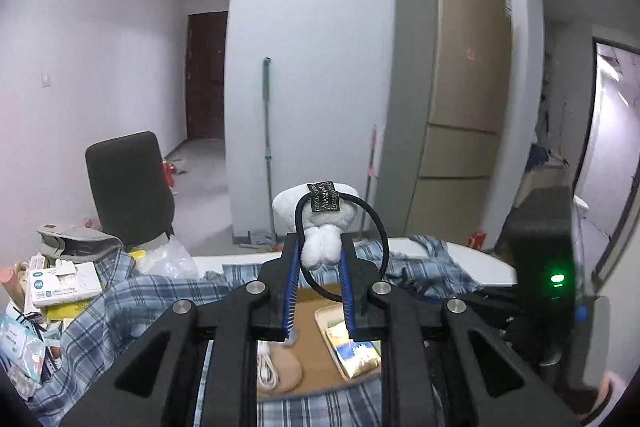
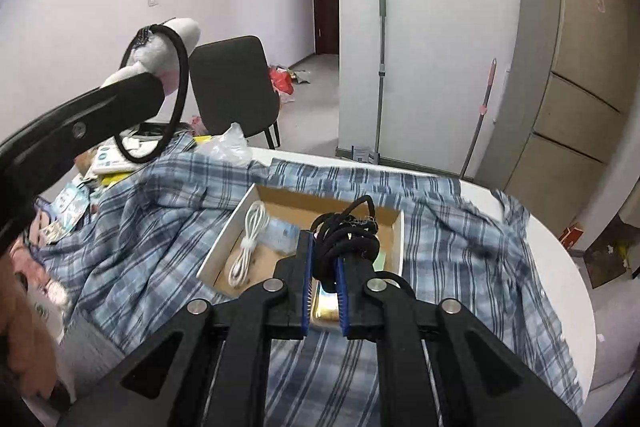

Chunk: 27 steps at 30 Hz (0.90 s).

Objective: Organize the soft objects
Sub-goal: 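Carry the plush toy into the box with the left gripper while the right drops the black cable there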

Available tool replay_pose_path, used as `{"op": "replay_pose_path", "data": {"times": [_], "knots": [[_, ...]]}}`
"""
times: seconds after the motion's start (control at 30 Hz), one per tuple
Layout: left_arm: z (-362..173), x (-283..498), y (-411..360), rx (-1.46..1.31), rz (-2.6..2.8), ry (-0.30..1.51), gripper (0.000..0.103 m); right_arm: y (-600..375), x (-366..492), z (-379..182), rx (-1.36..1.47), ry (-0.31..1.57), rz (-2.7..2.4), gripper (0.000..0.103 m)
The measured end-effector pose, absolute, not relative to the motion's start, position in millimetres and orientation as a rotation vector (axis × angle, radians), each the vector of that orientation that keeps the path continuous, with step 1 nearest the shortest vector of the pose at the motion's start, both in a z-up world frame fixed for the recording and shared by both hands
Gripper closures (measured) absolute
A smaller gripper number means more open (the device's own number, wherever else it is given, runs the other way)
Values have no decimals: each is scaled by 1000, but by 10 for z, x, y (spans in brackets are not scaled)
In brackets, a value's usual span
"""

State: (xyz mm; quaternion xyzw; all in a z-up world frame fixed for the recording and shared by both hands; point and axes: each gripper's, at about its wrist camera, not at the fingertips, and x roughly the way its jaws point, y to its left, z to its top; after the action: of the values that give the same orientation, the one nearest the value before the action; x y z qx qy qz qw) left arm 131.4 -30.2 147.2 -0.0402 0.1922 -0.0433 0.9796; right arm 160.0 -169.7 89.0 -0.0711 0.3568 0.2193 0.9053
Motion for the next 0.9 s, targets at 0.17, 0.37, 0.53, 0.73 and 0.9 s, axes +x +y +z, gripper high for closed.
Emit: {"op": "replay_pose_path", "data": {"times": [0.17,0.37,0.53,0.73,0.9], "knots": [[1323,1551,-98,-123,-52,411,85,-1540,2056,821,-54,831,468,93],[806,1976,5,-105,-33,588,85,-1429,2304,320,22,934,535,93],[426,2257,12,-102,-39,727,85,-1270,2371,-89,-44,989,546,93],[232,2366,54,-119,-12,800,82,-1154,2440,-343,-23,1044,604,81],[153,2433,105,-131,-18,843,77,-1243,2520,-465,19,1117,589,61]]}}
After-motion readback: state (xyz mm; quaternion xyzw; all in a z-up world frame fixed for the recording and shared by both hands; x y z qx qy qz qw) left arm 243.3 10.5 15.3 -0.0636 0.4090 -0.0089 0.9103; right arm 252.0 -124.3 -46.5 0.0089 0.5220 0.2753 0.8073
